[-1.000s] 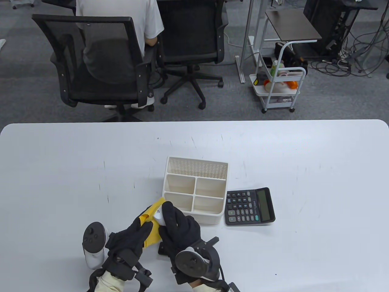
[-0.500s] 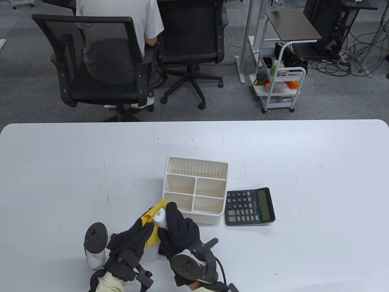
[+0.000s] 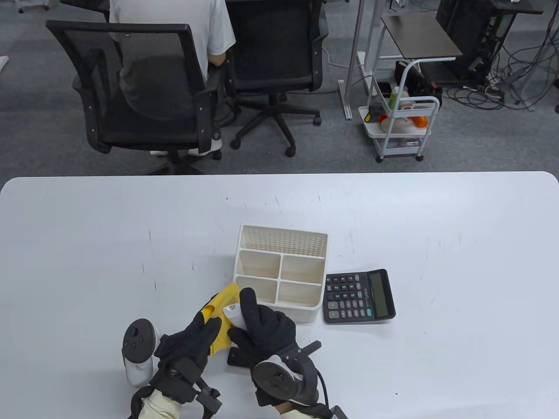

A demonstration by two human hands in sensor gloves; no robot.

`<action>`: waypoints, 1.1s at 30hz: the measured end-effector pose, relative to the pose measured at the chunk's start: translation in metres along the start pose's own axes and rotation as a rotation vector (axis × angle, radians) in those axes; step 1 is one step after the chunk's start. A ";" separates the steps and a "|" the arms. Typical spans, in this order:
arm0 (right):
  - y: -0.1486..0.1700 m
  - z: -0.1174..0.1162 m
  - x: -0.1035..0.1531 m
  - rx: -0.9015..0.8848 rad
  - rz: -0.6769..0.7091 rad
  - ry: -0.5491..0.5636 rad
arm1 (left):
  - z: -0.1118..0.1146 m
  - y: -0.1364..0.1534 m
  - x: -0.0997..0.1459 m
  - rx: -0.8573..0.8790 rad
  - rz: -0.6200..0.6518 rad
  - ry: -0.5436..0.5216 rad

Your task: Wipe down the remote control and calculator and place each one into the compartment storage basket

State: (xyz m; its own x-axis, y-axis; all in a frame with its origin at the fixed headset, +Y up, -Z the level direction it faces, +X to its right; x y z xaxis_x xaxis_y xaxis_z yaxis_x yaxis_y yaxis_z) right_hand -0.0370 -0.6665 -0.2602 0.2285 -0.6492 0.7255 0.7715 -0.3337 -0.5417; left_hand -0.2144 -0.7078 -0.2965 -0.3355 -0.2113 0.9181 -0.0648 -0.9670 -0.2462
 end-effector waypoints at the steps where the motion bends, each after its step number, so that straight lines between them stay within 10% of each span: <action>1: -0.002 -0.001 0.000 -0.013 -0.003 -0.005 | -0.002 0.001 0.001 -0.005 -0.003 -0.009; 33: 0.018 0.000 -0.003 -0.125 -0.125 -0.019 | 0.007 0.002 -0.002 0.014 -0.006 0.056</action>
State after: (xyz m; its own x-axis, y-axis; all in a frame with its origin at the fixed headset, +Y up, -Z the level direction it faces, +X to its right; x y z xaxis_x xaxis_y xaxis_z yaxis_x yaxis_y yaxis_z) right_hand -0.0234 -0.6707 -0.2721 0.1472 -0.5848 0.7977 0.7150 -0.4943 -0.4943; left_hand -0.2073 -0.7102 -0.2962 -0.3875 -0.1971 0.9005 -0.0542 -0.9703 -0.2357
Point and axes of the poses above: the tracker on the back of each hand, its own y axis roughly to the little-finger side, its own x axis roughly from the fingertips to the wrist, z = x × y, the point moved 4 cm from there along -x, roughly from the wrist to the fingertips, and after that the axes turned 1 degree about y, right-handed, at the moved point
